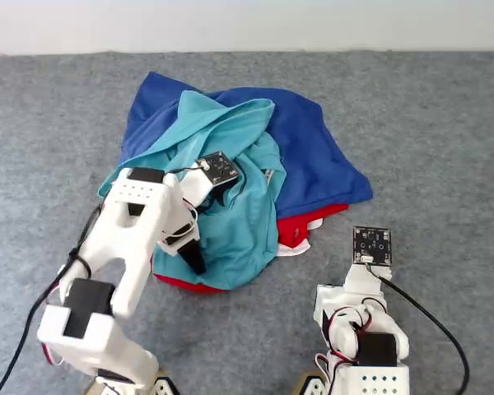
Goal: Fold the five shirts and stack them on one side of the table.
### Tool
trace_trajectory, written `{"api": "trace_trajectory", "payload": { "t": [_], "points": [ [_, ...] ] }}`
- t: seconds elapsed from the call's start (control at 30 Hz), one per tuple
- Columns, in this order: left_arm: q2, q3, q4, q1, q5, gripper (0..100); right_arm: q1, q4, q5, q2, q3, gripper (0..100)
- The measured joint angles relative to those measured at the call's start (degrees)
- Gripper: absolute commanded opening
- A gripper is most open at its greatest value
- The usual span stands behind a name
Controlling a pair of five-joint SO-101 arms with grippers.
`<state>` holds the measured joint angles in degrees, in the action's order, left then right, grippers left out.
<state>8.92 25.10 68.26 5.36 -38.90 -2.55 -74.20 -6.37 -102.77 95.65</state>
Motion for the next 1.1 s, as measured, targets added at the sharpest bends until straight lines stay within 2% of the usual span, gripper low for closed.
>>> {"api": "trace_trajectory", "payload": {
  "t": [0.03,0.07,0.27,0.5,0.7,0.93,1.1],
  "points": [
    [0.18,-0.18,-0.18,0.0,0.26,2,0.0,0.0,0.0,0.0,0.0,1.5],
    [0.18,-0.18,-0.18,0.0,0.26,1,0.0,0.0,0.0,0.0,0.0,1.5],
    [-4.92,0.0,2.29,0.26,0.35,1,0.0,0.0,0.0,0.0,0.0,1.5],
    [-25.05,-4.92,5.36,0.09,10.37,1,0.0,0.0,0.0,0.0,0.0,1.5],
    [-37.63,-9.49,5.45,-1.32,12.48,1,0.0,0.0,0.0,0.0,0.0,1.5],
    [-42.29,-19.69,5.45,-9.49,12.84,1,0.0,0.0,0.0,0.0,0.0,1.5],
    [-42.73,-25.41,4.04,-19.43,12.84,1,0.0,0.0,0.0,0.0,0.0,1.5]
  ]
}}
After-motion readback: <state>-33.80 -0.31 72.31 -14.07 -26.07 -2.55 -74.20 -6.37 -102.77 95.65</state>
